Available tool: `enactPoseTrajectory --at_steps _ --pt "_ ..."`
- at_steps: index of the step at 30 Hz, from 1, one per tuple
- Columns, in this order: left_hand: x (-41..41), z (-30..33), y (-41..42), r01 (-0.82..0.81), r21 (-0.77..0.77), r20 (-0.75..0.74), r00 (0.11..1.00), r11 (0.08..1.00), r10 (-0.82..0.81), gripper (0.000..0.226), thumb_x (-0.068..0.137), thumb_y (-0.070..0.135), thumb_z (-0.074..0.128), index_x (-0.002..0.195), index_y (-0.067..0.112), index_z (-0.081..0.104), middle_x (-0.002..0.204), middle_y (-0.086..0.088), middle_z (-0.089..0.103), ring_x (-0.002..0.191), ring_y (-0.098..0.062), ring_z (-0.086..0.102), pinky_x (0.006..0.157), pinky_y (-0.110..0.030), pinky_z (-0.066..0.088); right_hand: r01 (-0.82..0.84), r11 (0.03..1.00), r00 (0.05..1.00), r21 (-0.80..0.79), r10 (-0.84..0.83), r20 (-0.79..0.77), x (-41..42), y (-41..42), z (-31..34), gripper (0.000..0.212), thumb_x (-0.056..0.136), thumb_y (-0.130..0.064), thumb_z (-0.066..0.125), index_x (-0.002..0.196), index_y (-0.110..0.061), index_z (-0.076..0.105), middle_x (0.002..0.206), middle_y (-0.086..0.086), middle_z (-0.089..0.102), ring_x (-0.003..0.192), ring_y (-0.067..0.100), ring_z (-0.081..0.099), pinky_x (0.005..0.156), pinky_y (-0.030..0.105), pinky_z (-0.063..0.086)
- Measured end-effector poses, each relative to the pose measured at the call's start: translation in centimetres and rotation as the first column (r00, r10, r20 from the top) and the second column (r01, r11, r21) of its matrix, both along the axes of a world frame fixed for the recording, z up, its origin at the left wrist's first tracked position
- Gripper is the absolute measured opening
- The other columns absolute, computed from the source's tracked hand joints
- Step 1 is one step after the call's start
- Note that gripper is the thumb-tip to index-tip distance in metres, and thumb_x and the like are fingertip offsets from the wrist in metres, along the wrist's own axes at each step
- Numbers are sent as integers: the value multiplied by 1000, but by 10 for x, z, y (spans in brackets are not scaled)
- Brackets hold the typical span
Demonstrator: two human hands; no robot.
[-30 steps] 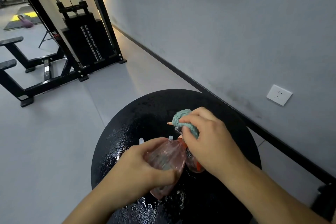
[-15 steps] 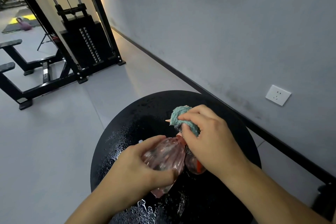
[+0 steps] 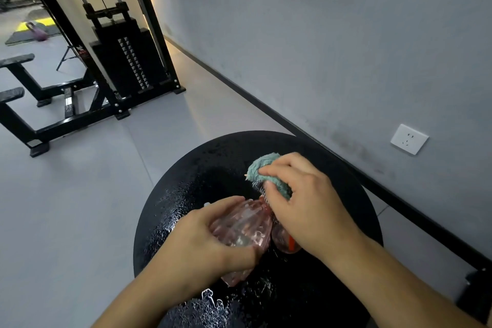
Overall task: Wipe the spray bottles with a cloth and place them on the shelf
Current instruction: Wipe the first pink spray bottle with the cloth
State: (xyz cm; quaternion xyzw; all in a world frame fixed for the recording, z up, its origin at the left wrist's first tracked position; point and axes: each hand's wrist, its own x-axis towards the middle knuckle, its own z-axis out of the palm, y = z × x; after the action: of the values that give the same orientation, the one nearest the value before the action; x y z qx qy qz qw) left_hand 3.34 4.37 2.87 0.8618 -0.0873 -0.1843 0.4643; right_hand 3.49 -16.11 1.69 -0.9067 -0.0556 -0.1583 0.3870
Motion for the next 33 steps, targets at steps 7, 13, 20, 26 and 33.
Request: enactPoseTrajectory --at_steps 7,13,20,26,33 --pt "0 -1 2 12 3 9 1000 1000 -12 73 65 18 96 127 45 68 105 15 79 81 -10 78 67 -16 58 88 996 994 24 -89 64 1 -3 3 28 98 -15 65 124 -19 73 115 -18 55 108 -4 54 90 -5 36" --pt "1 -11 1 -8 32 31 999 999 7 85 57 23 96 132 48 66 104 10 78 68 -10 76 60 -30 62 -47 998 998 -44 49 42 -3 2 1 28 98 -17 63 124 -23 72 116 -22 56 115 0 55 96 5 42" --pt "-2 -4 0 -16 57 68 998 998 12 87 59 19 95 136 47 64 104 16 75 68 -3 74 57 -20 57 -37 999 998 -1 37 51 -2 1 0 27 98 -18 65 124 -23 72 117 -22 57 114 -4 56 95 0 39" --pt "2 -3 6 -27 14 74 997 1000 26 82 61 23 97 132 49 65 107 14 77 77 -6 76 62 -18 57 107 991 982 76 -118 151 2 -9 1 26 94 -11 70 119 -18 76 113 -16 60 107 -4 59 89 -1 41" --pt "7 0 12 -52 -105 94 994 993 62 70 57 39 92 121 52 67 112 28 75 101 3 73 88 -17 55 103 994 995 34 -102 -24 5 -14 -5 20 95 -17 66 113 -19 75 108 -18 60 98 -8 59 74 -1 43"
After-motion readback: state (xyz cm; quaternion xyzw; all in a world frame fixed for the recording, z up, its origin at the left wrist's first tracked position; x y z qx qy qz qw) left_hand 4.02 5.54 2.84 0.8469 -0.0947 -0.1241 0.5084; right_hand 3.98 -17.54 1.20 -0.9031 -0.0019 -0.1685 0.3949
